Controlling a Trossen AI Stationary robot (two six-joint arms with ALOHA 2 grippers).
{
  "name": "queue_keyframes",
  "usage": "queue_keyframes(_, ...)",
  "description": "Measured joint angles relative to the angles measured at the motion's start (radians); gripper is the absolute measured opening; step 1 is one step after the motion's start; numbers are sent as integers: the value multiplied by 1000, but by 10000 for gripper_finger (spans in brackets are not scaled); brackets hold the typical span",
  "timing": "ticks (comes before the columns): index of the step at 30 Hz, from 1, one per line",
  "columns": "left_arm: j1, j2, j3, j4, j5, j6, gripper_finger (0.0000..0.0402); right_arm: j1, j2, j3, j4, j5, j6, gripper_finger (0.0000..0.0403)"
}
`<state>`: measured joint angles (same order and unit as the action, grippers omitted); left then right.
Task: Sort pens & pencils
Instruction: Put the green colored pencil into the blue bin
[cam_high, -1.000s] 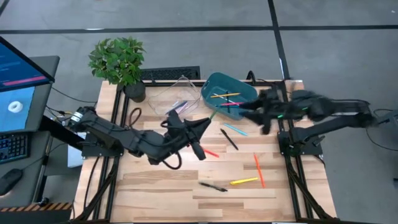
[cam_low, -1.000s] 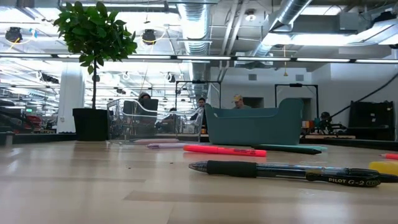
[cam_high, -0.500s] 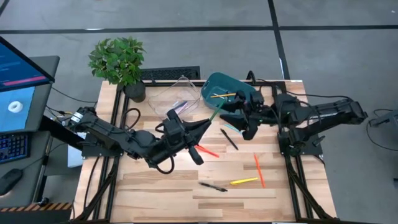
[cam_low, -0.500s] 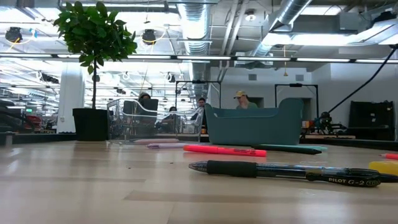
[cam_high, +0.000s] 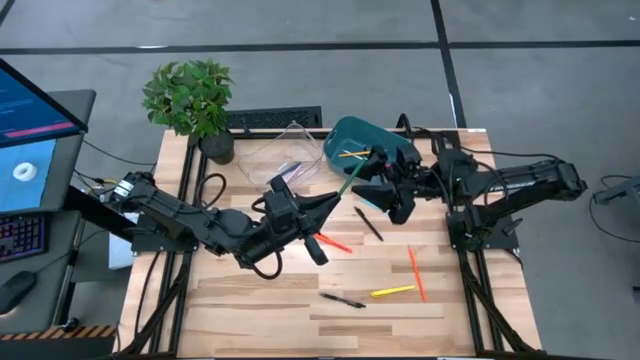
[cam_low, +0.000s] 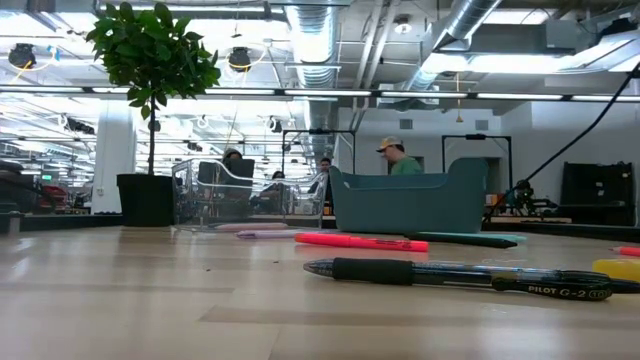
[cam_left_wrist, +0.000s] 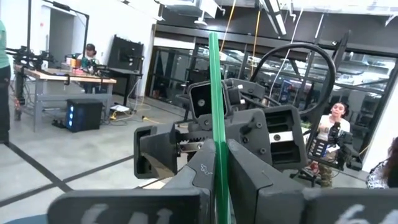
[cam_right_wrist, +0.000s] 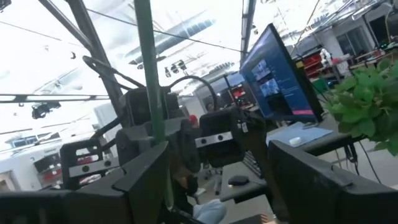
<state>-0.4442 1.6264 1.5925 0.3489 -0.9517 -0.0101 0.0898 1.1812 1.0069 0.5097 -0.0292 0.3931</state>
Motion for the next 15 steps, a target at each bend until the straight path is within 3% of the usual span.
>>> queue_keyframes(10, 3, 0, 0, 12, -4, -48, 12, 0, -4, 2, 1, -53, 42, 295)
queue_keyframes(15, 3, 0, 0, 28, 10, -1, 12, 0, -4, 2, 1, -63, 44, 295)
